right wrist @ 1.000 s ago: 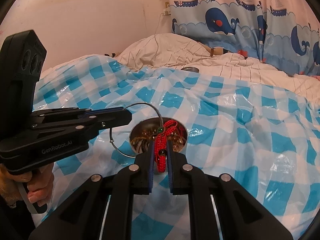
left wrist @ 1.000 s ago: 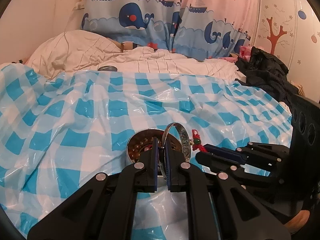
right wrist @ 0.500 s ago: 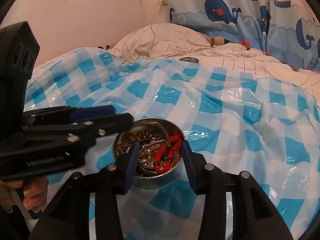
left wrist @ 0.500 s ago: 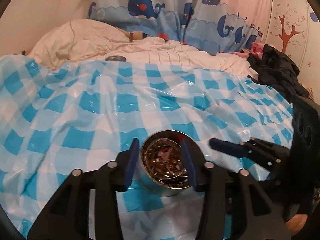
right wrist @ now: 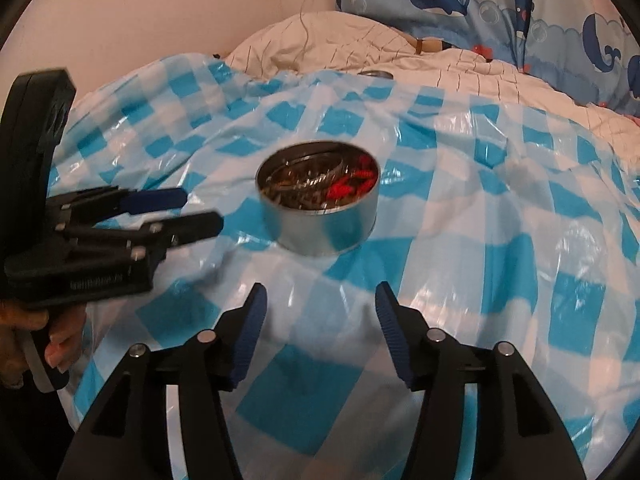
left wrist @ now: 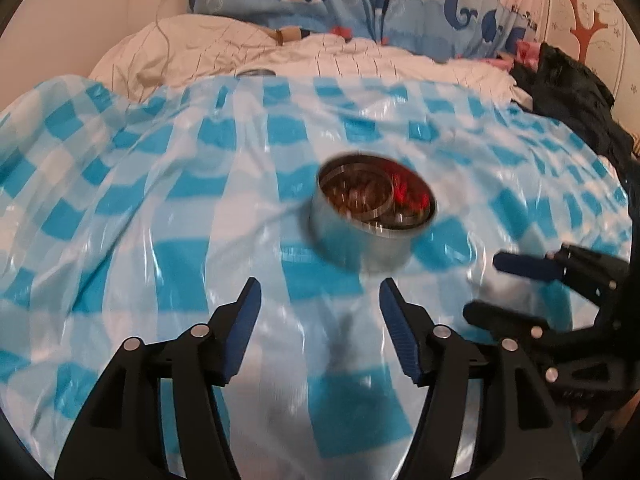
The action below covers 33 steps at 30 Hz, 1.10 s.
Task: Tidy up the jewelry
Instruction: 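Withdraw both grippers upward from the tin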
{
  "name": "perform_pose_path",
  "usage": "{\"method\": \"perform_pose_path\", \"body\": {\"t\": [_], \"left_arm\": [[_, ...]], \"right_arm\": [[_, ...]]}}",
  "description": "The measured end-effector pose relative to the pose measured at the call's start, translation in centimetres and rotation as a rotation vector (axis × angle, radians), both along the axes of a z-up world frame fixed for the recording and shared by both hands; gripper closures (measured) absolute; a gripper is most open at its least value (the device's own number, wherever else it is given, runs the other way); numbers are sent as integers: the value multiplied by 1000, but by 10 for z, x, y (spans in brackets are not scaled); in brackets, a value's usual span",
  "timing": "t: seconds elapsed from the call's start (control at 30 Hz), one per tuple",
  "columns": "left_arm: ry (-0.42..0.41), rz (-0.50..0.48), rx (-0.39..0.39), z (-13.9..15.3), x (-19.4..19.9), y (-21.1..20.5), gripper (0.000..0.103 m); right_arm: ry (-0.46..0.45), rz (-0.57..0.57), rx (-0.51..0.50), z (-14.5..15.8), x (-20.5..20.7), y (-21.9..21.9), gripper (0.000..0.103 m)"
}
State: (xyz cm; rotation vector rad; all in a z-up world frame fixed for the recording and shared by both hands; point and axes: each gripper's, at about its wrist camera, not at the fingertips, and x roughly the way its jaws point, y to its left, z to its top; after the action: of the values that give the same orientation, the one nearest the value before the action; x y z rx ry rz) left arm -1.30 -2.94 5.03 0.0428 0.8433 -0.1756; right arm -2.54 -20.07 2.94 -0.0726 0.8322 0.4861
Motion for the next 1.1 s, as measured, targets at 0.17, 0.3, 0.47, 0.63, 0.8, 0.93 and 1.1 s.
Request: {"method": "perform_pose_path", "body": {"t": [0.17,0.3,0.47,0.63,0.8,0.93,1.1], "left_arm": [[15,-11,30,-8,-6,-3,38],[34,-11,54,-17,-4,-6,34],[73,-6,76,-29,2,-8,33],[95,-3,82,-33,5,-10,29],[73,4,67,-27,7,-9,29],[80,2,71,-28,9,-10,29],[76,2,63,-28,10,-10,29]], "right_arm": [[23,-13,-44,-10,0,3,41],[35,-21,-55,-14,2,4,37],[43,-12,-71,-15,3,6,33],[48,-7,-74,-16,3,7,32],[52,-2,-77,-17,4,8,29],[54,3,-87,-19,4,11,29],[54,6,-89,-19,3,11,28]]}}
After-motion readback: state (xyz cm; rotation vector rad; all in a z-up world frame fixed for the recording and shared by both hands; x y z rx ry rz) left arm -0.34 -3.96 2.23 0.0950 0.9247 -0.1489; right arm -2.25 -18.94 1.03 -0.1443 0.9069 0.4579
